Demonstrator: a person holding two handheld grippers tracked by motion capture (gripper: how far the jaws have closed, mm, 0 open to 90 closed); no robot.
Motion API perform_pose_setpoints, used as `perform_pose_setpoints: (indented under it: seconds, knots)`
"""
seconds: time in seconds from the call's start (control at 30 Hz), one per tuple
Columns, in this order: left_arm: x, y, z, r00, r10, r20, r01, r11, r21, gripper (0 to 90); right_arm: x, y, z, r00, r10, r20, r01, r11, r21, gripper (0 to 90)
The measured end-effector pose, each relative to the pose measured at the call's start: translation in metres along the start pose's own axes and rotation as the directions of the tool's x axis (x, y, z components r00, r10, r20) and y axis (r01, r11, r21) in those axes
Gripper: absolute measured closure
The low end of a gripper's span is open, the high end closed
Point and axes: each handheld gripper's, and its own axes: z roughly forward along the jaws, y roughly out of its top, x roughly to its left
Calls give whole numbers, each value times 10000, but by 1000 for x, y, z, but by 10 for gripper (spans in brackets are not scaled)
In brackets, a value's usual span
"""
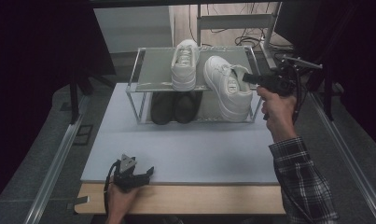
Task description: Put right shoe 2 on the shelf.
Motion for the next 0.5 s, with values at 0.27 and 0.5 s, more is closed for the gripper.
perform_pose_setpoints:
  seconds: [0.27,0.5]
  knots:
    - [0,0,0,10000,-6,0,6,10000,-3,128,3,8,21,9992,48,389,-42,9999,-141,844]
    - [0,0,0,10000,-7,2,7,10000,-1,127,3,14,38,9978,187,631,-163,9991,-381,839]
